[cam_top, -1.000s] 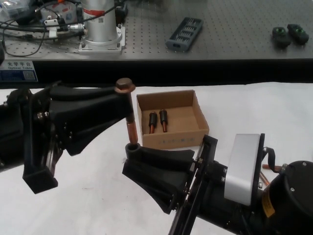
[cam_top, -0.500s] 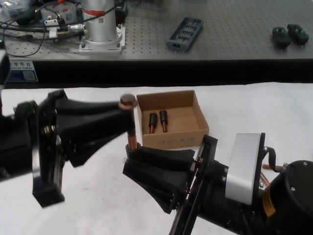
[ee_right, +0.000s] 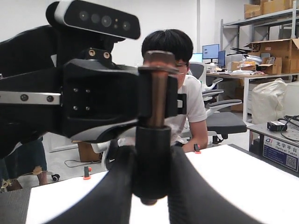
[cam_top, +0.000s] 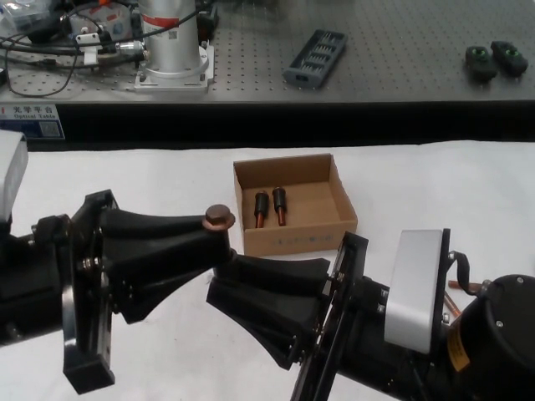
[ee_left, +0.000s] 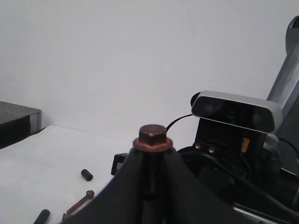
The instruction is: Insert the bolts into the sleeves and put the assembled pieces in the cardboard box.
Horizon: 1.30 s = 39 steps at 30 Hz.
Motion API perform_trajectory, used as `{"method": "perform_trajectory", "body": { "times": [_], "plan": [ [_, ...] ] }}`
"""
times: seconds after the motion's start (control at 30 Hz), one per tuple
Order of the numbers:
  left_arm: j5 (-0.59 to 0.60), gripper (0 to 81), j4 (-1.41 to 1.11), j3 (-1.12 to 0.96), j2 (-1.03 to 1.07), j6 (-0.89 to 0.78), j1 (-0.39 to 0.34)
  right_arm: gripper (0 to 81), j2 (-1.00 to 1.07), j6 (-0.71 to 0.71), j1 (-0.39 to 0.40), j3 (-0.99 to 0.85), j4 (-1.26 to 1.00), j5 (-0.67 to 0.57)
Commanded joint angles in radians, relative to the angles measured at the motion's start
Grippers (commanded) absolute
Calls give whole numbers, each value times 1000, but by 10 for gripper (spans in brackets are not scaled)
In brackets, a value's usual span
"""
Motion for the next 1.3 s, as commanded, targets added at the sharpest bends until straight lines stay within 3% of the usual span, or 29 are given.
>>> {"method": "perform_trajectory", "body": {
  "times": [0.0, 0.6, 0.63, 0.7, 0.83, 0.9, 1.1, 1.27],
  "plan": [
    [-6, 7, -5, 20, 1, 34, -1, 66, -1, 2, -5, -9, -47, 18],
    [-1, 15, 27, 34, 1, 64, -1, 66, -1, 23, -5, -6, -20, 33],
    [3, 43, 27, 34, 1, 66, -1, 66, -1, 23, -5, -6, -10, 33],
    [6, 180, 27, 34, 1, 66, -1, 66, -1, 23, -5, -6, 7, 33],
    [9, 636, 25, 34, 1, 57, -1, 66, -1, 23, -5, -4, 16, 33],
    [1, 699, 25, 34, 1, 57, -1, 66, -1, 23, -5, -4, 16, 33],
    [46, 622, -45, 34, 1, 50, -1, 66, -1, 20, -5, -5, 24, 54],
    [91, 542, -165, 34, -1, -12, 7, 66, -1, -6, -22, -5, 125, 248]
  ]
}}
